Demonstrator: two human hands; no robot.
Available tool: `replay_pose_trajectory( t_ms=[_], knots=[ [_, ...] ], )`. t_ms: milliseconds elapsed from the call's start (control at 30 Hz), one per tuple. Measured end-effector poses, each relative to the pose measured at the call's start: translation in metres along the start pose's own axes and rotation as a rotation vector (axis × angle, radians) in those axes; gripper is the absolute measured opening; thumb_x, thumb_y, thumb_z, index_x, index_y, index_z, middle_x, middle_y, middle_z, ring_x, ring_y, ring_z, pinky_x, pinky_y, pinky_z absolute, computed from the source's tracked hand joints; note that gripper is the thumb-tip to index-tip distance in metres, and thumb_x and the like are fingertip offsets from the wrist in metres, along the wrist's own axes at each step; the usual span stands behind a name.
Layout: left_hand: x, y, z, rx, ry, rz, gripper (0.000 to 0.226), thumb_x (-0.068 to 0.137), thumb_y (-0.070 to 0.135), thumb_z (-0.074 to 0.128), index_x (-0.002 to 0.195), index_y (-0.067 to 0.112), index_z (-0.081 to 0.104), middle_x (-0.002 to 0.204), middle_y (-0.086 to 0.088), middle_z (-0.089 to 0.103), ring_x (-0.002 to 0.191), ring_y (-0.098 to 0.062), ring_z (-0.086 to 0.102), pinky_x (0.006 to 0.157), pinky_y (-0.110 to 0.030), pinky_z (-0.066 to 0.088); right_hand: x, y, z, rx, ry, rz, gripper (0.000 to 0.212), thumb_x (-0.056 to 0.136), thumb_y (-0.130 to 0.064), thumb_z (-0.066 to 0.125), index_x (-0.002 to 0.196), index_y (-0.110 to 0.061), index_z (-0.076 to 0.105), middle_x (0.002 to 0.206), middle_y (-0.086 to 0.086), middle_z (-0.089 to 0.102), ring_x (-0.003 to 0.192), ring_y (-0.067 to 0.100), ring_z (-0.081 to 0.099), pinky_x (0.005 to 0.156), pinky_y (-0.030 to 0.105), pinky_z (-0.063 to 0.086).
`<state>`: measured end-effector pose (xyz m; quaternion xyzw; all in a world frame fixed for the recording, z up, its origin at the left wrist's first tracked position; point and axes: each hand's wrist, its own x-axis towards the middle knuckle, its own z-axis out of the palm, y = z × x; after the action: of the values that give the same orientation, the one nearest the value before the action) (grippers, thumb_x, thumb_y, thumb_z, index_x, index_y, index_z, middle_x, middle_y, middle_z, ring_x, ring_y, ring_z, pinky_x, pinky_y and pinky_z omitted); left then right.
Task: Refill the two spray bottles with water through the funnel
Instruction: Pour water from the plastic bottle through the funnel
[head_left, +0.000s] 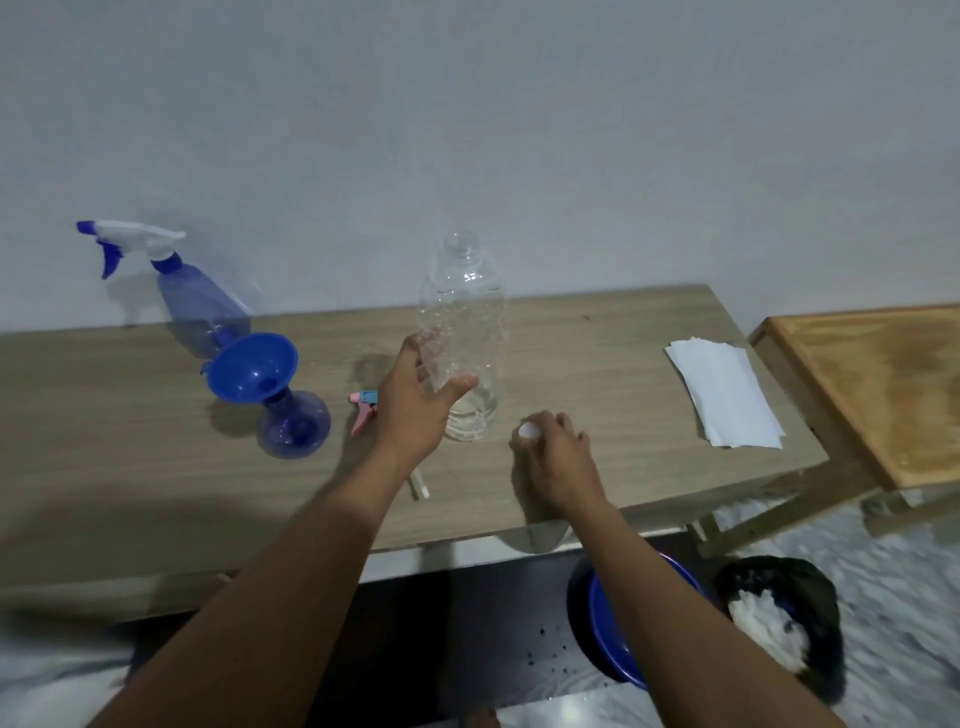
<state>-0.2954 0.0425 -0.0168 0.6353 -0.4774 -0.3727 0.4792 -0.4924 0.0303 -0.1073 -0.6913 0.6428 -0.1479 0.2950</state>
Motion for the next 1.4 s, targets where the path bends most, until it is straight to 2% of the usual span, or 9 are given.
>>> replay_pose_trajectory(
  t_ms=[300, 500, 700, 867, 967, 1033, 1100, 1200, 1400],
  knots=[
    [-0.007, 0.007, 0.004, 0.034, 0.042, -0.028, 0.065, 0.084, 0.026, 0.079, 0.137, 0.023, 0.041, 0.133, 0.007, 0.058, 0.117, -0.007, 0.054, 0.081, -0.008, 0.038, 0.008, 0.009, 0.013, -0.193, 0.009, -0.116, 0.040, 0.097, -0.046, 0.050, 0.130, -0.023, 0.053, 0.130, 0.000, 0.053, 0.126, 0.025, 0.044, 0.108, 0.052, 0.031],
    [-0.014, 0.006, 0.006, 0.056, 0.094, -0.008, 0.059, 0.086, 0.028, 0.078, 0.138, 0.024, 0.049, 0.133, 0.010, 0.058, 0.115, -0.004, 0.053, 0.070, 0.007, 0.037, 0.005, -0.042, -0.035, 0.397, 0.134, -0.129, 0.061, 0.098, -0.029, 0.060, 0.154, -0.022, 0.036, 0.156, 0.004, 0.044, 0.142, 0.019, 0.042, 0.110, 0.028, 0.033],
    [-0.026, -0.001, -0.003, -0.053, 0.115, -0.048, 0.051, 0.086, 0.018, 0.077, 0.131, 0.022, 0.055, 0.120, 0.014, 0.063, 0.109, 0.000, 0.061, 0.079, -0.007, 0.049, 0.026, -0.100, -0.065, 0.641, 0.004, -0.353, 0.089, 0.081, -0.038, 0.082, 0.153, -0.028, 0.031, 0.150, -0.008, 0.048, 0.136, 0.008, 0.048, 0.112, 0.040, 0.043],
    [-0.055, -0.019, -0.035, 0.058, 0.532, 0.016, 0.019, 0.089, 0.028, 0.073, 0.102, 0.025, 0.059, 0.093, 0.015, 0.064, 0.084, -0.004, 0.063, 0.078, -0.029, 0.056, 0.034, -0.113, -0.061, 0.567, 0.082, -0.344, 0.066, 0.074, -0.043, 0.085, 0.129, -0.026, 0.054, 0.121, -0.008, 0.064, 0.110, 0.008, 0.063, 0.098, 0.042, 0.053],
    [-0.064, -0.025, -0.063, 0.222, 0.831, 0.032, 0.039, 0.081, 0.036, 0.079, 0.100, 0.022, 0.048, 0.096, 0.006, 0.056, 0.088, -0.018, 0.057, 0.080, -0.036, 0.049, 0.032, -0.122, -0.050, 0.565, 0.159, -0.342, 0.054, 0.077, -0.044, 0.084, 0.118, -0.026, 0.054, 0.108, -0.009, 0.067, 0.101, 0.008, 0.066, 0.092, 0.039, 0.055],
    [-0.061, -0.029, -0.081, 0.265, 0.927, 0.005, 0.056, 0.074, 0.038, 0.084, 0.109, 0.014, 0.048, 0.107, -0.002, 0.054, 0.100, -0.024, 0.055, 0.085, -0.024, 0.039, 0.031, -0.130, -0.041, 0.583, 0.194, -0.360, 0.053, 0.082, -0.043, 0.080, 0.121, -0.028, 0.048, 0.106, -0.009, 0.067, 0.099, 0.009, 0.069, 0.091, 0.040, 0.056],
    [-0.052, -0.032, -0.099, 0.250, 0.911, -0.026, 0.079, 0.068, 0.042, 0.088, 0.124, 0.007, 0.045, 0.124, -0.008, 0.052, 0.114, -0.025, 0.052, 0.090, -0.015, 0.030, 0.030, -0.139, -0.036, 0.556, 0.224, -0.398, 0.054, 0.088, -0.040, 0.075, 0.128, -0.029, 0.041, 0.102, -0.007, 0.067, 0.093, 0.007, 0.069, 0.086, 0.034, 0.056],
    [-0.035, -0.037, -0.126, 0.143, 0.708, -0.111, 0.106, 0.063, 0.049, 0.090, 0.144, 0.017, 0.029, 0.146, -0.005, 0.042, 0.132, -0.019, 0.045, 0.103, -0.028, 0.040, 0.034, -0.155, -0.044, 0.464, 0.196, -0.465, 0.069, 0.091, -0.038, 0.071, 0.143, -0.030, 0.028, 0.097, -0.002, 0.066, 0.087, 0.002, 0.067, 0.075, 0.019, 0.050],
    [-0.018, -0.042, -0.156, 0.050, 0.461, -0.125, 0.110, 0.062, 0.053, 0.089, 0.150, 0.029, 0.029, 0.146, 0.005, 0.049, 0.131, -0.015, 0.050, 0.107, -0.044, 0.046, 0.041, -0.205, -0.091, 0.153, 0.011, -0.591, 0.077, 0.092, -0.046, 0.068, 0.150, -0.052, 0.017, 0.093, -0.006, 0.064, 0.085, 0.003, 0.065, 0.074, 0.013, 0.043]
  ],
)
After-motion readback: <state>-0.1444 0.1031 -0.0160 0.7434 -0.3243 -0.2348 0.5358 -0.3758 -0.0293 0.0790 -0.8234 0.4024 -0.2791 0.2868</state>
